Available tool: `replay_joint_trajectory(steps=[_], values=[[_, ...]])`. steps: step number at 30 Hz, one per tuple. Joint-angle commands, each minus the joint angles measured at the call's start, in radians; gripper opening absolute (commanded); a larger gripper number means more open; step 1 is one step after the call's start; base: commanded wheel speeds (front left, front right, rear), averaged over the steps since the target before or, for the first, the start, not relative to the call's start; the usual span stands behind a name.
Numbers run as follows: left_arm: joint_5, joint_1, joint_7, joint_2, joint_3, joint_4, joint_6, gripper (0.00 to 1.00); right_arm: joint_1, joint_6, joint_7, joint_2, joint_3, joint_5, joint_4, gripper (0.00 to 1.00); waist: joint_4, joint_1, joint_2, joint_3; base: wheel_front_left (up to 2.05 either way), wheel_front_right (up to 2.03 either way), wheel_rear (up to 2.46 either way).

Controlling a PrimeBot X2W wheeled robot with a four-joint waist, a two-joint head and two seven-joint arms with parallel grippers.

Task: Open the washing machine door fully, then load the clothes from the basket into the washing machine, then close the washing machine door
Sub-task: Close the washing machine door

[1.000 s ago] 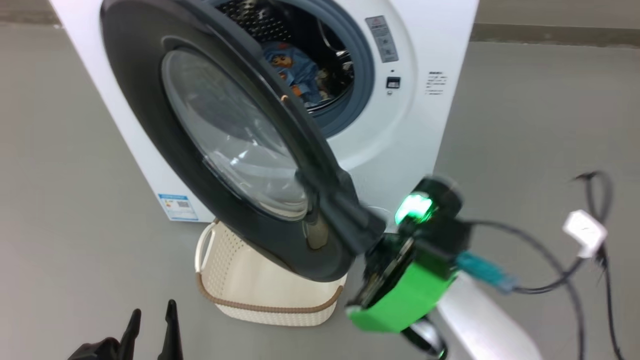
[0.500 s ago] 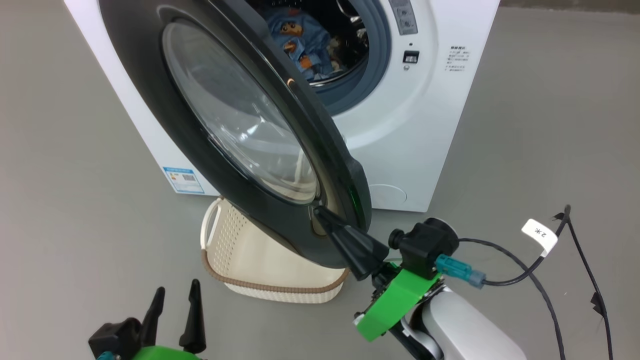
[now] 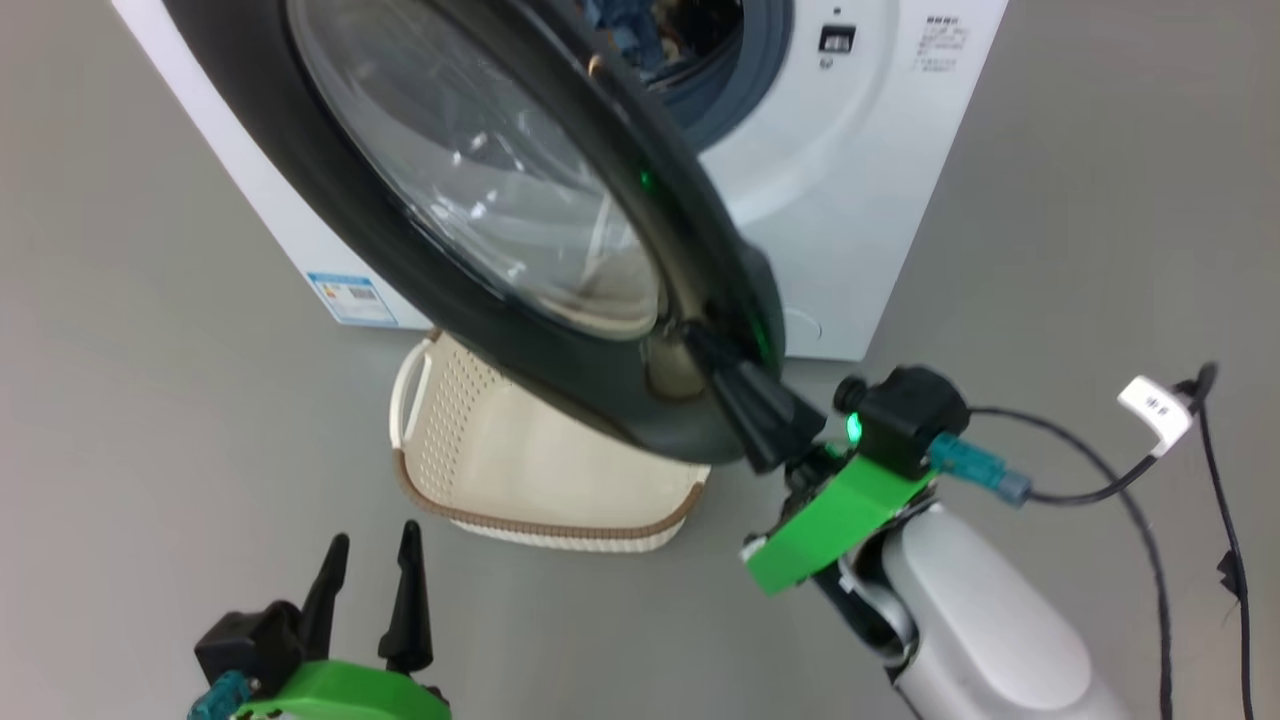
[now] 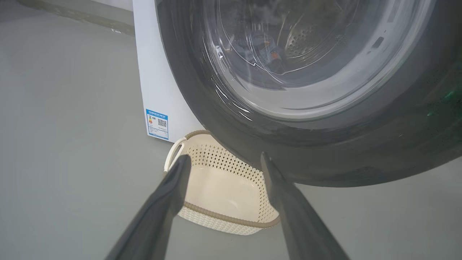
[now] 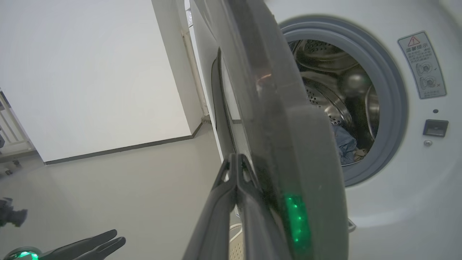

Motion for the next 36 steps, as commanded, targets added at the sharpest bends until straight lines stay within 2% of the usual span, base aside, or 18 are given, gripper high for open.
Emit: replay_joint_trajectory(steps=[1,9,23,36], values=[[0.010,-0.033,-0.007,0.012,0.026,-0.031,0.010,1.00,-0.030,0.001,-0.005,0.012,-0.001,-0.007,-0.030,0.00,-0.005,0.0000,0.0000,0.035,0.00,0.00,0.00],[0.023,-0.053,-0.007,0.012,-0.012,-0.074,0.034,1.00,-0.129,0.001,-0.005,-0.039,-0.029,0.000,-0.055,0.00,-0.007,0.0000,0.0000,0.151,0.00,0.00,0.00],[0.043,-0.103,-0.007,0.012,-0.094,-0.176,0.094,1.00,-0.410,0.001,-0.005,-0.140,-0.046,0.005,-0.095,0.00,-0.010,0.0000,0.0000,0.390,0.00,0.00,0.00],[0.047,-0.141,-0.007,0.012,-0.163,-0.237,0.132,1.00,-0.582,0.001,-0.005,-0.236,-0.083,0.000,-0.058,0.00,0.041,0.0000,0.0000,0.495,0.00,0.00,0.00]])
